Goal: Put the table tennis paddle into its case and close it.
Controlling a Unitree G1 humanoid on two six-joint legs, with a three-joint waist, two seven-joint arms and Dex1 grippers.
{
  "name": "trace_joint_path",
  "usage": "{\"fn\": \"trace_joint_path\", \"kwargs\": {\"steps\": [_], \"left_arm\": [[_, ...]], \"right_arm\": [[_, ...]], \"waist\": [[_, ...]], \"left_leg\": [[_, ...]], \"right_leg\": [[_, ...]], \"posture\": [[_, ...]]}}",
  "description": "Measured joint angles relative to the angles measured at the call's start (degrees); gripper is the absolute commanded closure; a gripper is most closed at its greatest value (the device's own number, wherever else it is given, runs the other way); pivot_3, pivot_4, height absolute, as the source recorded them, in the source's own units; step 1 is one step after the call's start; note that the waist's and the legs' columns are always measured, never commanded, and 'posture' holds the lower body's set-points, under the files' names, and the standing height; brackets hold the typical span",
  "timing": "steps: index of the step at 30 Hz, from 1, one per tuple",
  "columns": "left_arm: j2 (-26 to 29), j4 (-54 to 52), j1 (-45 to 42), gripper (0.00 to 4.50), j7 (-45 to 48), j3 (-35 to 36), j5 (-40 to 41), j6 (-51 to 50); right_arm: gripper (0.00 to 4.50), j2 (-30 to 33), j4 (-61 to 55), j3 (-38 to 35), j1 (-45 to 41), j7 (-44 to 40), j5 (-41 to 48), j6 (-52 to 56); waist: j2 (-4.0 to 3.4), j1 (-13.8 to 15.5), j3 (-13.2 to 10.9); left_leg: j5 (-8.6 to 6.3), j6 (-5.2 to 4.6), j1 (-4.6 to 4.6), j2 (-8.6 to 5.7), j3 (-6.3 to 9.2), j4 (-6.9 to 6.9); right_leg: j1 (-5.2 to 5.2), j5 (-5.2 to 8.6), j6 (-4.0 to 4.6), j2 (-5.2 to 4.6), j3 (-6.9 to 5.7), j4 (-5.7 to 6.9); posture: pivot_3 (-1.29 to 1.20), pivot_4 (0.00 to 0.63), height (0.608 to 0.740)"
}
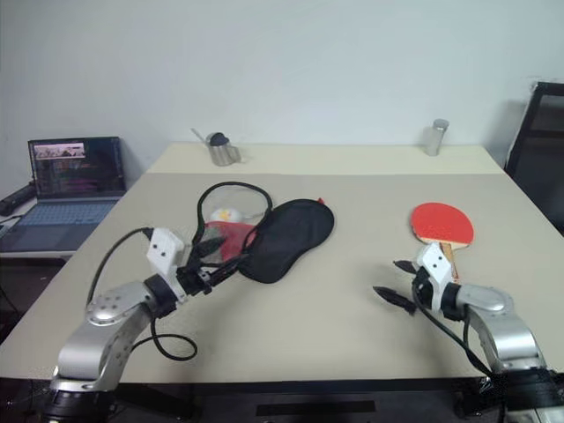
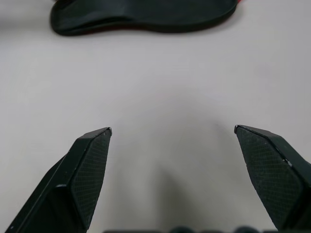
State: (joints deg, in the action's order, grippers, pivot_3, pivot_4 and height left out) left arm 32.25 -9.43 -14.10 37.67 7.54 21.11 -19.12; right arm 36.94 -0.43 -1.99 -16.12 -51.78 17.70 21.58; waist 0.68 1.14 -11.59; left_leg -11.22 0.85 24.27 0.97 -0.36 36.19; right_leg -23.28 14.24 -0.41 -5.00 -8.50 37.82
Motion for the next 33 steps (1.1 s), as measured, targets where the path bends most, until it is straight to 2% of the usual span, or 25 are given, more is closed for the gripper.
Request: {"fn": "trace_joint_path", "kwargs": {"steps": [9,13,17,20,26,33], "left_arm": [[-0.50,1.19,-0.22,1.33,2.36,-0.39,0.71,1.14],[1.03,5.66,-2.36,1.33,5.91,-0.23,1.34,2.45],[2.41,8.51,-5.62,1.33,8.15,1.29,1.79,2.65],[4.46,11.00,-7.30,1.33,11.04,1.93,2.29,3.82],[8.24,18.59,-9.85,1.33,15.83,2.00,2.11,6.00],[11.33,24.47,-13.14,1.33,17.78,4.12,1.40,8.95]], "right_arm": [[0.05,-0.36,-9.18,0.10,1.46,0.96,3.64,7.40],[0.05,-3.44,-14.79,0.94,0.95,5.29,6.24,14.43],[0.05,-6.05,-16.85,3.76,-0.99,13.71,3.74,21.91],[0.05,-10.29,-16.89,6.14,-3.69,15.71,3.74,23.57],[0.05,-20.35,-13.42,9.92,-9.57,20.00,3.12,22.53],[0.05,-28.01,0.27,10.17,-19.26,24.94,0.79,21.98]], "waist": [[0.12,0.24,-0.07],[0.19,0.26,-0.10],[0.24,0.26,-0.13],[0.23,-0.03,-0.13],[0.28,-0.06,-0.15],[0.28,-0.19,-0.15]], "left_leg": [[0.00,0.00,-0.01,0.01,0.10,-0.01],[0.00,0.00,-0.01,0.04,0.08,0.00],[0.00,0.01,-0.01,0.04,0.10,0.01],[0.00,0.00,-0.02,0.07,0.10,-0.07],[0.00,0.01,0.01,0.14,0.02,-0.06],[0.01,0.01,0.00,0.17,-0.01,-0.06]], "right_leg": [[0.01,-0.01,0.00,-0.01,0.03,-0.04],[0.01,-0.01,0.01,0.03,-0.03,-0.01],[0.00,-0.03,0.03,0.02,0.00,-0.02],[-0.04,-0.03,0.04,0.06,0.06,-0.03],[-0.07,-0.03,0.04,0.16,0.01,0.00],[-0.12,-0.04,0.06,0.17,0.05,0.07]], "posture": [[0.00,0.150,0.740],[0.00,0.150,0.740],[0.00,0.150,0.740],[0.00,0.150,0.740],[0.00,0.150,0.740],[0.00,0.150,0.740]]}}
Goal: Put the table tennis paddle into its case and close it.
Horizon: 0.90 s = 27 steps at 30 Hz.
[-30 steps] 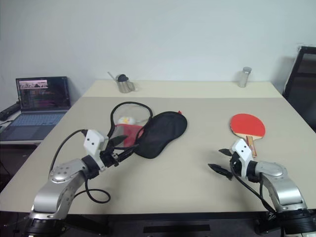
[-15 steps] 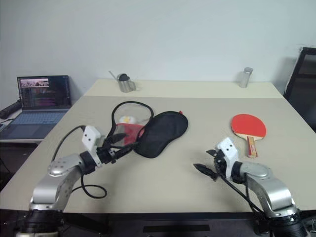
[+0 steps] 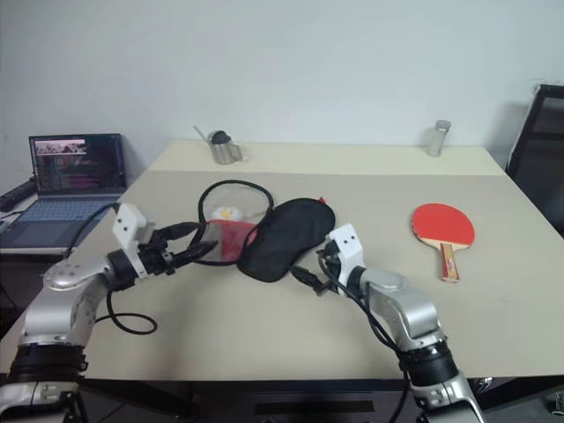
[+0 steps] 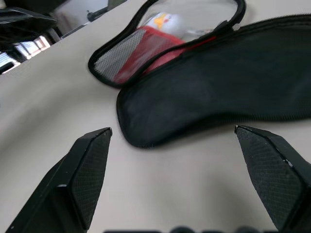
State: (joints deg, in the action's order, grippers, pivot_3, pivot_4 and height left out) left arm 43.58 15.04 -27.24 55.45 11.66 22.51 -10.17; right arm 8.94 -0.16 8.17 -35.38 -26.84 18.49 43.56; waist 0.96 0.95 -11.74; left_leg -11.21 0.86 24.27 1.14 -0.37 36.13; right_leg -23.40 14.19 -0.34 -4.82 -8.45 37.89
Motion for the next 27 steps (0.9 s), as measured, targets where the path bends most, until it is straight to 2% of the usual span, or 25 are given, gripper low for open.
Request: {"fn": "trace_joint_path", "kwargs": {"steps": [9,16,27], "left_arm": [[0.08,0.77,-0.01,1.33,0.23,0.19,-0.29,0.59],[0.38,0.76,0.08,1.33,0.25,0.24,-0.70,0.59],[0.84,0.75,-0.12,1.33,0.23,0.22,-1.11,0.59]], "right_arm": [[0.05,-7.40,13.17,0.45,-5.87,5.55,-3.90,-0.50],[0.05,-10.04,15.40,2.31,-5.95,4.57,-3.98,0.54],[0.05,-15.75,26.76,3.10,-11.62,3.82,-5.51,-3.73]], "waist": [[0.00,-0.48,0.00],[0.00,-0.89,0.00],[0.00,-1.05,0.00]], "left_leg": [[0.01,0.01,0.00,0.06,-0.10,-0.01],[0.01,0.02,-0.01,0.24,-0.12,-0.01],[0.01,0.02,-0.08,0.62,-0.13,-0.02]], "right_leg": [[-0.04,-0.01,0.01,0.02,0.03,0.08],[-0.07,-0.01,0.02,0.20,0.06,0.08],[-0.13,-0.03,0.06,0.63,0.12,0.11]], "posture": [[0.00,0.150,0.740],[0.00,0.150,0.740],[0.00,0.150,0.740]]}}
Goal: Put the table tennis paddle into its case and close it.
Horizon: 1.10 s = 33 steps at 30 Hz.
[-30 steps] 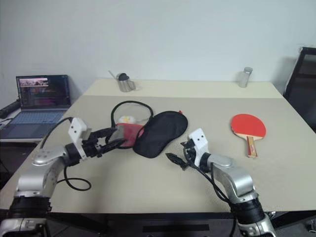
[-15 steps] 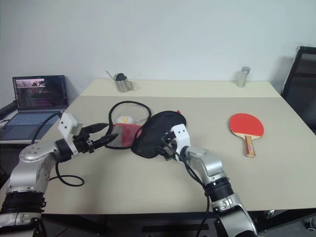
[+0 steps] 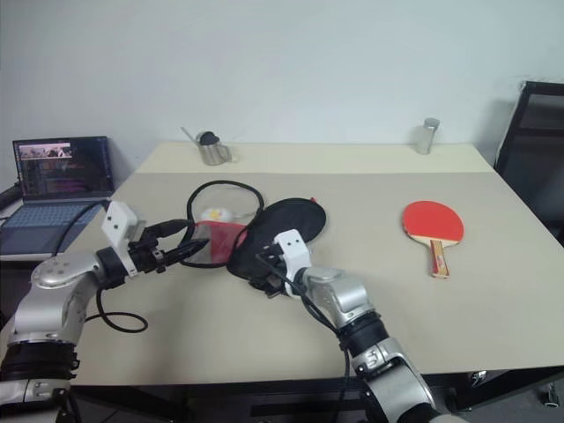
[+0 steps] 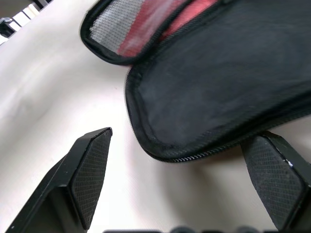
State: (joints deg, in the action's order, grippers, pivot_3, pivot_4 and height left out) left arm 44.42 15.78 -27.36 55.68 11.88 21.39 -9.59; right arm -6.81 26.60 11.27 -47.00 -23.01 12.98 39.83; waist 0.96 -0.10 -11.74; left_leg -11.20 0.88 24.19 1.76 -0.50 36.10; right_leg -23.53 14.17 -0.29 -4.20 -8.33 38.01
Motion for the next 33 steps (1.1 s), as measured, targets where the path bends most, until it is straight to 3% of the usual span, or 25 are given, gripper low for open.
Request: {"fn": "trace_joint_path", "kwargs": {"steps": [10,13,22,24,33], "left_arm": [[0.05,-0.07,0.04,1.33,-0.01,0.00,-0.03,0.00],[0.04,-0.13,0.06,1.33,-0.01,0.00,-0.04,0.01],[-0.22,-0.84,0.08,1.33,-0.02,-0.04,-0.03,0.01],[-0.23,-1.34,0.19,1.33,-0.01,-0.04,-0.02,0.00],[-0.26,-1.77,-0.67,1.33,-1.10,-0.04,-0.12,0.11]], "right_arm": [[0.05,-0.23,4.66,-5.61,-2.12,1.72,3.77,-0.65],[0.70,-0.25,5.17,-5.98,-2.51,2.72,4.17,-0.39],[3.95,-0.37,5.67,-8.22,-2.79,6.13,6.49,2.75],[4.47,-0.40,5.67,-8.26,-2.84,6.56,7.10,3.10],[4.47,-0.36,6.09,-11.44,-4.03,8.49,10.57,4.58]], "waist": [[0.01,0.04,0.01],[0.01,0.04,0.01],[0.01,-0.05,0.01],[0.01,-0.05,0.01],[0.01,-0.03,0.01]], "left_leg": [[0.00,0.01,-0.02,-0.02,-0.06,0.01],[0.00,0.01,-0.03,-0.02,-0.07,0.01],[0.00,0.01,-0.03,0.00,-0.12,0.00],[0.00,0.01,-0.03,0.00,-0.12,0.00],[0.00,0.00,-0.03,0.00,-0.13,0.00]], "right_leg": [[0.01,-0.10,0.17,-0.02,0.09,-0.01],[0.01,-0.10,0.17,-0.02,0.09,-0.01],[-0.02,-0.10,0.17,-0.02,0.14,-0.01],[-0.02,-0.10,0.17,-0.01,0.14,-0.01],[-0.02,-0.10,0.17,-0.01,0.14,-0.01]], "posture": [[0.00,0.150,0.740],[0.00,0.150,0.740],[0.00,0.150,0.740],[0.00,0.150,0.740],[0.00,0.150,0.740]]}}
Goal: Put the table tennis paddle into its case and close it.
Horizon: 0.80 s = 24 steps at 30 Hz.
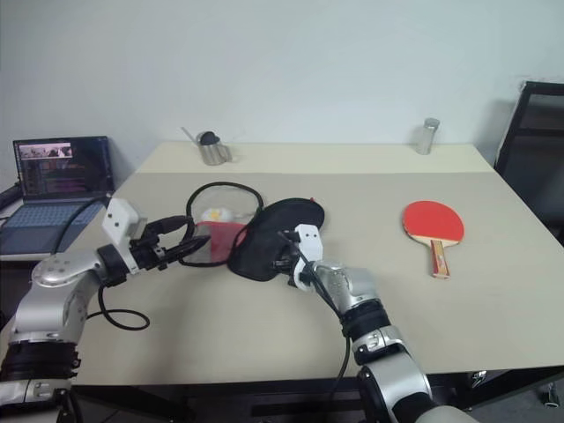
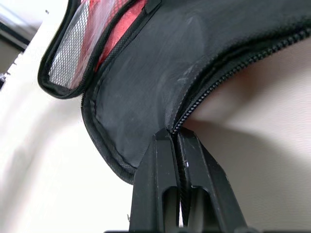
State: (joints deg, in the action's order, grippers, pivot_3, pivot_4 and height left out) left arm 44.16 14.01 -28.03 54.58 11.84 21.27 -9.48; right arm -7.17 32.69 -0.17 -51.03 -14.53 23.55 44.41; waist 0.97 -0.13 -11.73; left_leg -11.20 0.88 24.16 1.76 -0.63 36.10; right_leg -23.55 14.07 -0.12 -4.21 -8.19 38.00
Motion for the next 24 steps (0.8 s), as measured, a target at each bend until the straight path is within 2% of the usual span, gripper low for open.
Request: {"fn": "trace_joint_path", "kwargs": {"steps": [5,8,24], "left_arm": [[-0.76,-0.18,-1.27,1.33,0.41,-0.29,0.18,-0.11],[-1.85,-0.71,-1.50,1.33,1.13,-0.55,0.49,-0.53],[-4.18,-0.35,-5.88,1.33,2.93,-3.24,0.34,-1.10]], "right_arm": [[4.47,0.91,-1.55,-2.46,-3.11,-0.25,1.22,3.89],[4.47,3.71,-3.66,-3.59,-3.13,-0.25,2.07,7.31],[4.47,16.95,-14.10,-9.84,3.08,-0.39,3.03,18.72]], "waist": [[0.00,0.06,0.00],[0.00,0.20,0.00],[0.01,0.05,0.00]], "left_leg": [[0.00,0.00,0.00,-0.01,0.00,0.00],[0.00,0.00,0.03,-0.07,-0.02,0.01],[0.00,0.00,0.03,-0.05,-0.10,-0.01]], "right_leg": [[0.00,0.00,0.00,0.01,0.00,0.00],[0.01,0.00,0.00,-0.05,0.01,-0.03],[-0.02,0.00,0.00,0.00,-0.03,-0.03]], "posture": [[0.00,0.150,0.740],[0.00,0.150,0.740],[0.00,0.150,0.740]]}}
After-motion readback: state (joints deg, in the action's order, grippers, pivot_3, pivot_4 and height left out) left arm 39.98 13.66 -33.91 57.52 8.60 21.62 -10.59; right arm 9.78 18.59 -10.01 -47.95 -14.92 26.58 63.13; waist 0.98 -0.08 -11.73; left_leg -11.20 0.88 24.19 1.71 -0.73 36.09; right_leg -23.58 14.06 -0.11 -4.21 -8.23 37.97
